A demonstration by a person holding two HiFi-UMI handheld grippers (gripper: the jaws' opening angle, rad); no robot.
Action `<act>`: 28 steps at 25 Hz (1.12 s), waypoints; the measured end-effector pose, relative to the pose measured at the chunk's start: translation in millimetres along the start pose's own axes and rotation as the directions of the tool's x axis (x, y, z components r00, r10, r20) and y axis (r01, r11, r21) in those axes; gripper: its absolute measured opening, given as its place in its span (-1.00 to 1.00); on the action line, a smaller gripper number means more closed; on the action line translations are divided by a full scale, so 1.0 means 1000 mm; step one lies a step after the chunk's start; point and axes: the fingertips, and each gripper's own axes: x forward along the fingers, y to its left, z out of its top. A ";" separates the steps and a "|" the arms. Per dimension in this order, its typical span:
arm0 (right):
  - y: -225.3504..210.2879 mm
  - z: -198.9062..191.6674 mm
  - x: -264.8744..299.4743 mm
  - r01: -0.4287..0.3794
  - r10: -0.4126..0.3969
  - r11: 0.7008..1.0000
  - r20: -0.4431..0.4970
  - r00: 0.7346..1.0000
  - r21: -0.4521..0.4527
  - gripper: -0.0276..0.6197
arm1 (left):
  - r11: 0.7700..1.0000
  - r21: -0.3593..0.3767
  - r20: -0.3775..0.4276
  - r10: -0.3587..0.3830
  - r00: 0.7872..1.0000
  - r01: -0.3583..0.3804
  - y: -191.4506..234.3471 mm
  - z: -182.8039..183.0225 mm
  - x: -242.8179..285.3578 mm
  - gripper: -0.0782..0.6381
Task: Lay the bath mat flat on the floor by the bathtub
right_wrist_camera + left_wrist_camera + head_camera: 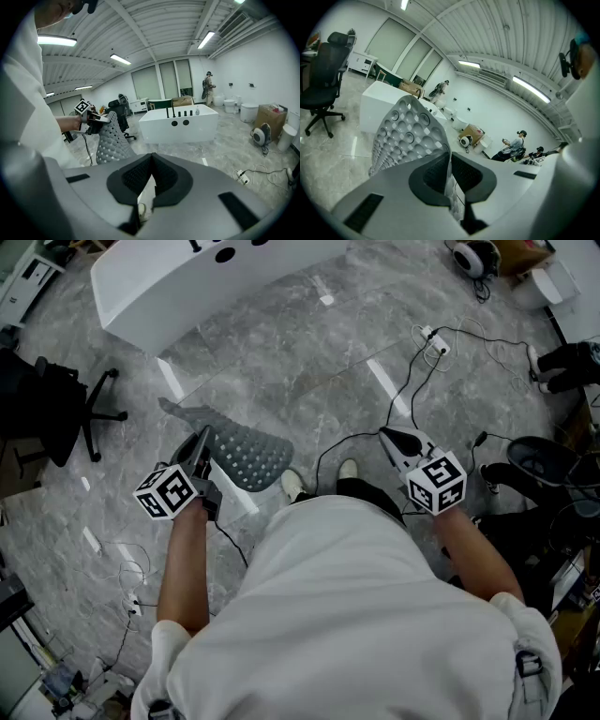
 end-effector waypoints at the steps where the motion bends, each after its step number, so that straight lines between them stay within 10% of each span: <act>1: -0.007 -0.003 -0.007 0.008 -0.009 1.000 0.008 1.000 0.012 -0.89 | 1.000 0.005 -0.008 0.001 1.000 -0.001 -0.008 -0.001 0.005 -0.70; 12: -0.089 -0.027 -0.081 0.023 -0.028 0.996 0.063 0.998 0.081 -0.89 | 0.999 0.015 -0.033 -0.039 0.999 0.040 -0.112 0.013 0.067 -0.70; 28: -0.185 -0.016 -0.036 -0.017 0.005 0.991 0.090 0.996 0.132 -0.73 | 0.964 0.023 -0.018 -0.263 0.965 0.263 -0.199 0.079 0.250 -0.70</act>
